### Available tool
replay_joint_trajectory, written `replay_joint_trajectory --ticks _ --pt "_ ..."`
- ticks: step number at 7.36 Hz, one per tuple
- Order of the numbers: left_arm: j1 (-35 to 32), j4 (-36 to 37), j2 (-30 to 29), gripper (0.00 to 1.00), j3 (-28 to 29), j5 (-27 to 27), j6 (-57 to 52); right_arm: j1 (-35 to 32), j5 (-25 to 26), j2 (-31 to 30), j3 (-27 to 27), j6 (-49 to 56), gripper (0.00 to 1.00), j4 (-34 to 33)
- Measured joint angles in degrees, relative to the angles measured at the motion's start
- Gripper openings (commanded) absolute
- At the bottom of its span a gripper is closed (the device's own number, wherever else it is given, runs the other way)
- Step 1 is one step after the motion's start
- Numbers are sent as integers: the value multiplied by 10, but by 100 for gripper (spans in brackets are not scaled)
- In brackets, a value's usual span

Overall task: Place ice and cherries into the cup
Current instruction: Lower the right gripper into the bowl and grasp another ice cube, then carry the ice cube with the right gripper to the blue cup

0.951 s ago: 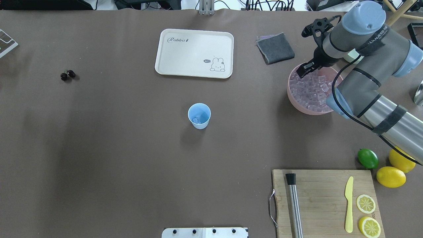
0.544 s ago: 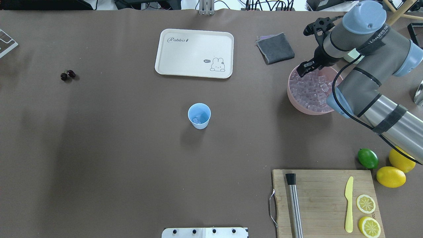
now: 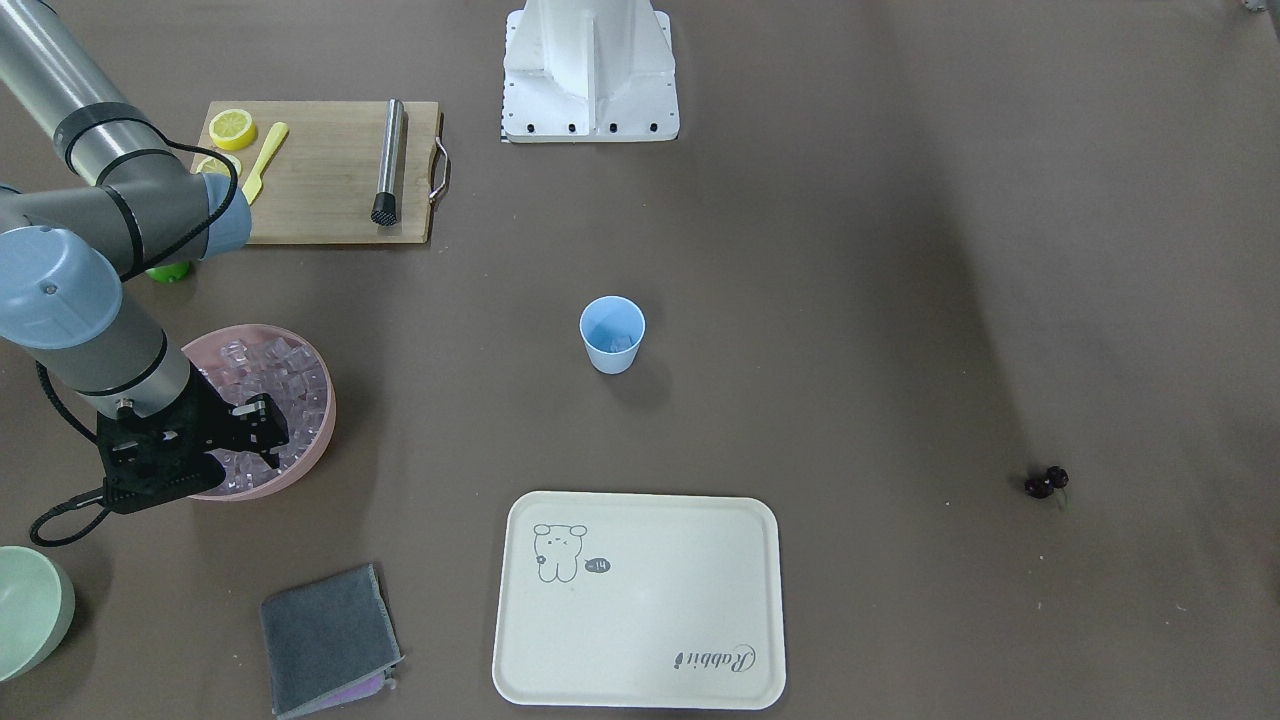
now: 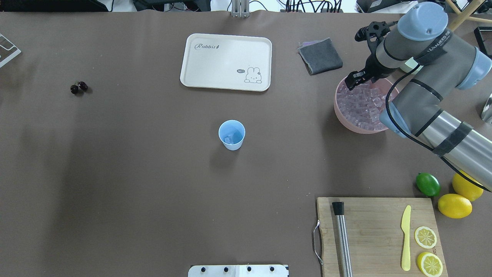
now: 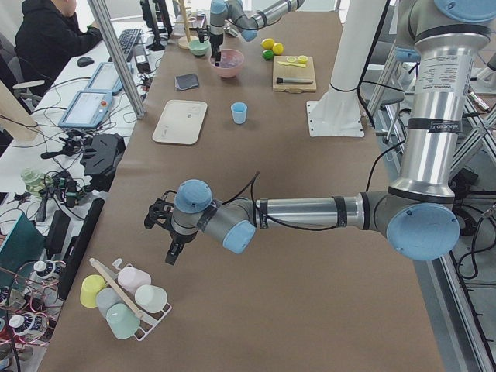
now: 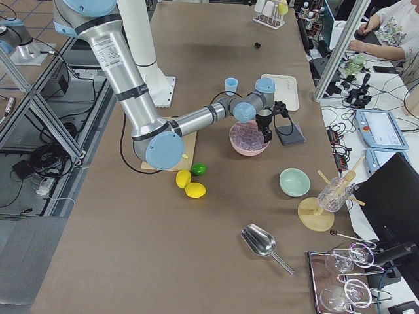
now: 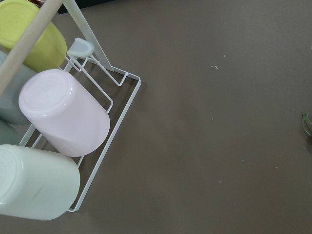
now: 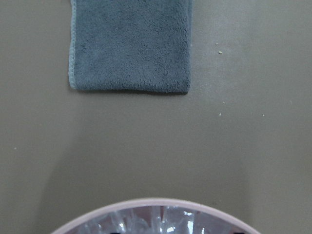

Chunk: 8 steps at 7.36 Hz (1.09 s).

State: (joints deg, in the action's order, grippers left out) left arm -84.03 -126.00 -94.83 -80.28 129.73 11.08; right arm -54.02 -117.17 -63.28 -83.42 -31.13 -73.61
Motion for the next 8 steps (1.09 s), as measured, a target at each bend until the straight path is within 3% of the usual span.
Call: replay_joint_trajectory --ticks 2,7,8 --pt "0 0 0 98 1 0 0 0 0 5 1 -1 32 1" --pt "1 0 -1 98 1 0 0 -1 0 6 0 3 1 2" --pt "1 0 -1 98 0 0 0 -5 -2 5 -10 4 0 0"
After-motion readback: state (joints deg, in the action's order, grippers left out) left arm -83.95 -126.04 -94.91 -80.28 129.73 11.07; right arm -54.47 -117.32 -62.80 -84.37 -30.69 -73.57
